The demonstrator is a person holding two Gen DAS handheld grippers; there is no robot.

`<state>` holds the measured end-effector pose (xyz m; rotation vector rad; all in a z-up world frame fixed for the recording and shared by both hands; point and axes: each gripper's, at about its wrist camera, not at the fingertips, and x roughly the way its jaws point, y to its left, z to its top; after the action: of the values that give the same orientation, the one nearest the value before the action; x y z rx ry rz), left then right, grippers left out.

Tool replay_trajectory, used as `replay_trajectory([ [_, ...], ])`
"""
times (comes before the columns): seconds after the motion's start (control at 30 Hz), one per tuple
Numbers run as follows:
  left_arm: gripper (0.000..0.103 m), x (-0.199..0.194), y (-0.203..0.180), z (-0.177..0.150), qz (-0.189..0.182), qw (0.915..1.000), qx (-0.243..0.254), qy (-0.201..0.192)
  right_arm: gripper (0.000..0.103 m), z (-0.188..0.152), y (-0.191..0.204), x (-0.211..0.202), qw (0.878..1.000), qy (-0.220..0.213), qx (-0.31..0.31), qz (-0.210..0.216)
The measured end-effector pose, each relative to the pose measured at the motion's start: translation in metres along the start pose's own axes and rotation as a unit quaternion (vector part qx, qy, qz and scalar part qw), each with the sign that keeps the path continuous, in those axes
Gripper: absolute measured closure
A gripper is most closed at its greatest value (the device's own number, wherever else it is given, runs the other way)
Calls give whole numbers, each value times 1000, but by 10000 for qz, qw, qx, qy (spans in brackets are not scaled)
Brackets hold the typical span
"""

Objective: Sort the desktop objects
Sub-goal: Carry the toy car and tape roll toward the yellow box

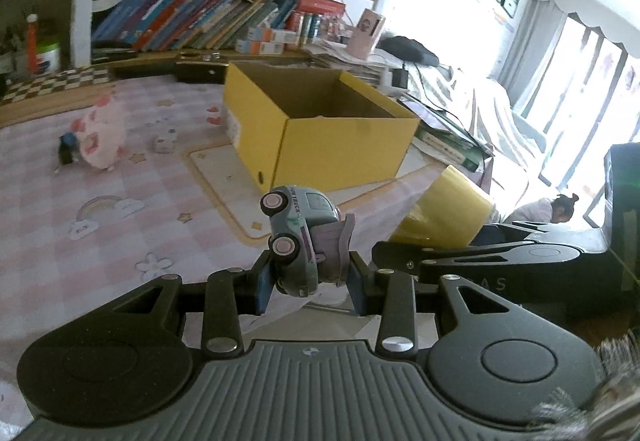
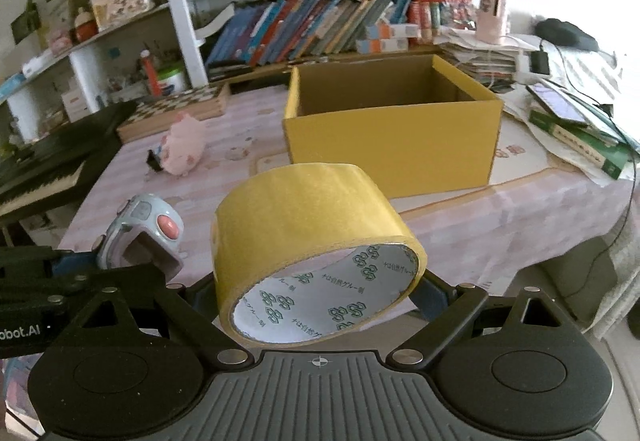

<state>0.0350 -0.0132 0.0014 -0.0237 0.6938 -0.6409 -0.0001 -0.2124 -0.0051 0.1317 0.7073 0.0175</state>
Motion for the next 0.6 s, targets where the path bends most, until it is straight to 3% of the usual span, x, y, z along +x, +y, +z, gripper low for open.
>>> replay_trajectory([
  [0.6,68,62,-41,38,-365,9988,315,84,8,31,-61,17,9995,-18,168,-274],
])
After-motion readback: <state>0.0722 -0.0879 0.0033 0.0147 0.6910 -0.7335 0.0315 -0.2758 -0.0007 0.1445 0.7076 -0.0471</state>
